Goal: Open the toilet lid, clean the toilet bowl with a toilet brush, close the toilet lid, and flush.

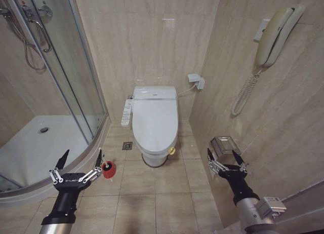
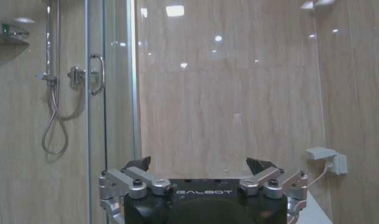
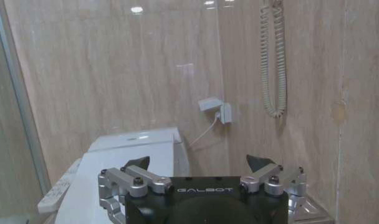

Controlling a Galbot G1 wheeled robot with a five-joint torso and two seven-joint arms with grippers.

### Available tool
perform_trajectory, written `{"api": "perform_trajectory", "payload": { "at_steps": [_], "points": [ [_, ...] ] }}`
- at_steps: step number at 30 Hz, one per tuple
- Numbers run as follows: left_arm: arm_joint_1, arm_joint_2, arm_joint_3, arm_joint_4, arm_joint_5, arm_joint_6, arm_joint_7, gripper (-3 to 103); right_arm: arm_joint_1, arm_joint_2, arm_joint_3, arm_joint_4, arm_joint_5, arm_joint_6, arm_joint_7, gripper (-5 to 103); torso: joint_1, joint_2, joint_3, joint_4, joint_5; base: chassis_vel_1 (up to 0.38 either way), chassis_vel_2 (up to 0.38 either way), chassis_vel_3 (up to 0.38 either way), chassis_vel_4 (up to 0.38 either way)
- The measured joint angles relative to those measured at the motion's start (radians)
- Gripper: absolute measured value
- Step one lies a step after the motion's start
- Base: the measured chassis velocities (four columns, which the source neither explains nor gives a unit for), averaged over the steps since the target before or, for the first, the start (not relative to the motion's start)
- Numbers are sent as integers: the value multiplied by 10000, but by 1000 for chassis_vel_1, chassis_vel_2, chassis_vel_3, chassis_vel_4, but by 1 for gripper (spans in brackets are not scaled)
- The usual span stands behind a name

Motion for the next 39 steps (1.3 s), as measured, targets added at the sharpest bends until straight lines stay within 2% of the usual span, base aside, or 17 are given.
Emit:
{"api": "perform_trajectory", "payload": {
  "at_steps": [39],
  "points": [
    [0, 0, 0, 0, 0, 0, 0, 100, 134, -363, -161, 164, 536, -126, -151, 100, -2, 0, 0, 2, 0, -12, 15, 15, -15]
  ]
}}
